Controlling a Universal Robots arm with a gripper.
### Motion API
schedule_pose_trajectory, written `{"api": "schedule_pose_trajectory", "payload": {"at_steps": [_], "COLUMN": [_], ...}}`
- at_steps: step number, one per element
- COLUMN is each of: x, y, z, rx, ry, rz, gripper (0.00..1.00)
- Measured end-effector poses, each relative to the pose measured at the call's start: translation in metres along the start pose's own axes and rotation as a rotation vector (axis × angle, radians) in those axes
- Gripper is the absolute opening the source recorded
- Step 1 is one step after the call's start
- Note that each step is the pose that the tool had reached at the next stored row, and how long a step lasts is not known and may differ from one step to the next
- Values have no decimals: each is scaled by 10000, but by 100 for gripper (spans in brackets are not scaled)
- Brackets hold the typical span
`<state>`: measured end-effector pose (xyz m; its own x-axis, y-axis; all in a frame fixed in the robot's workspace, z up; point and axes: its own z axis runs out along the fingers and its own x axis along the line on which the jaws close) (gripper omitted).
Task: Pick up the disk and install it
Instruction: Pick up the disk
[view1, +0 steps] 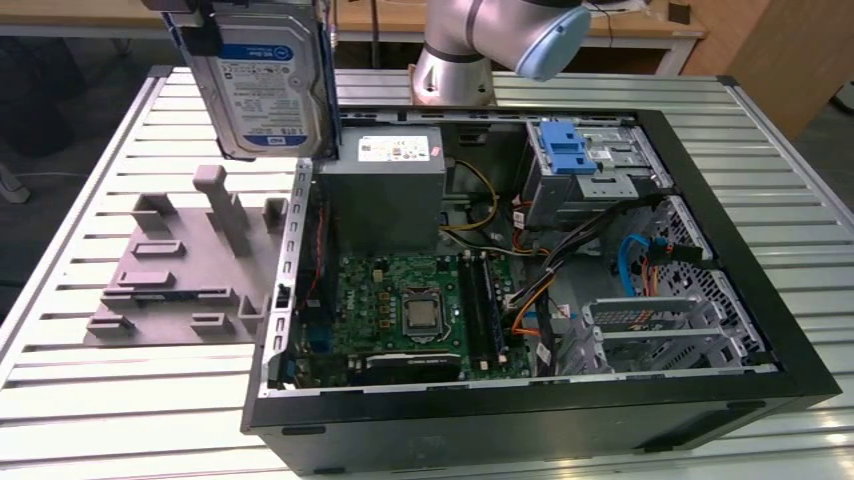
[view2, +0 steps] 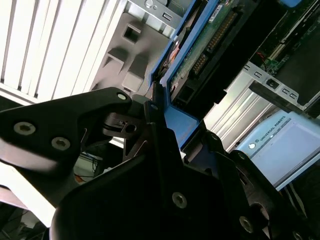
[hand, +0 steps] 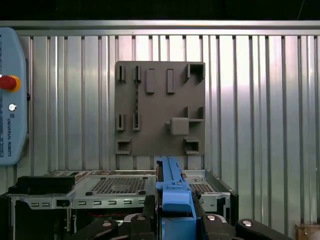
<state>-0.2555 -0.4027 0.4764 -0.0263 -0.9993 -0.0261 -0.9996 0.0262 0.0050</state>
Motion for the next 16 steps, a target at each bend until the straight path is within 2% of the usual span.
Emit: {"api": "schedule_pose_trajectory", "payload": {"at_steps": [16], "x": [89], "y": [-302], "z": [-4], "rx": [0], "ry": [0], "rz": [-1], "gripper": [36]}}
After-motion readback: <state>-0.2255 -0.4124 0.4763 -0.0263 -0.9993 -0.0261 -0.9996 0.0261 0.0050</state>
